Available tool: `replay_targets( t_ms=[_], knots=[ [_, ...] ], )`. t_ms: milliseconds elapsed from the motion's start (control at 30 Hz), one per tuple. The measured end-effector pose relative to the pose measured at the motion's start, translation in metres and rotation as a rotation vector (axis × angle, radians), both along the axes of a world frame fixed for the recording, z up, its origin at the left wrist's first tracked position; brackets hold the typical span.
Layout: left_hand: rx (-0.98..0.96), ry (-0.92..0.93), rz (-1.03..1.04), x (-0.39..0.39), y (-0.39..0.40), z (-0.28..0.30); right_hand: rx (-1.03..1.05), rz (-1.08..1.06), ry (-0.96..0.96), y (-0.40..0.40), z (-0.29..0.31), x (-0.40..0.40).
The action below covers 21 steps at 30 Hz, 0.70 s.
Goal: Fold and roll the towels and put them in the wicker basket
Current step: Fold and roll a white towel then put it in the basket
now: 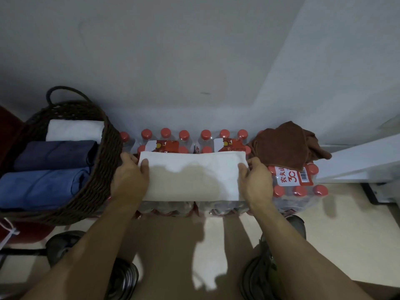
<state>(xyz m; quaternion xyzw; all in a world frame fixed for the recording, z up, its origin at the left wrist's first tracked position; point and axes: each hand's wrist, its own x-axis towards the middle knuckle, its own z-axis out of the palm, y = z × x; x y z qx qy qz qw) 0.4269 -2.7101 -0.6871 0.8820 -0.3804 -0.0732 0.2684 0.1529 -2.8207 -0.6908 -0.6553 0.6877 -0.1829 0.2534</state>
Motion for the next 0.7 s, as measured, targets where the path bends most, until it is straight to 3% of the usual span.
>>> replay_targets(
  t_ms=[167, 300, 367, 467, 533, 700],
  knots=[
    [-0.019, -0.344, -0.08, -0.023, 0.006, 0.009, 0.033, -0.018, 0.066, 0.001, 0.009, 0.001],
    [0.041, -0.252, -0.466, -0.049, 0.008, -0.004, 0.096, -0.037, 0.17, 0.003, 0.016, 0.002],
    [0.149, -0.274, -0.528, -0.054, 0.013, -0.014, 0.139, -0.042, 0.282, 0.007, 0.016, 0.0],
    [0.231, -0.303, -0.532, -0.052, 0.012, -0.019, 0.192, -0.04, 0.301, 0.008, 0.016, -0.004],
    [0.261, -0.306, -0.532, -0.053, 0.009, -0.018, 0.189, 0.024, 0.26, 0.004, 0.015, -0.004],
    [0.289, -0.317, -0.524, -0.052, 0.009, -0.019, 0.183, 0.057, -0.115, 0.0, 0.02, 0.001]
  ],
)
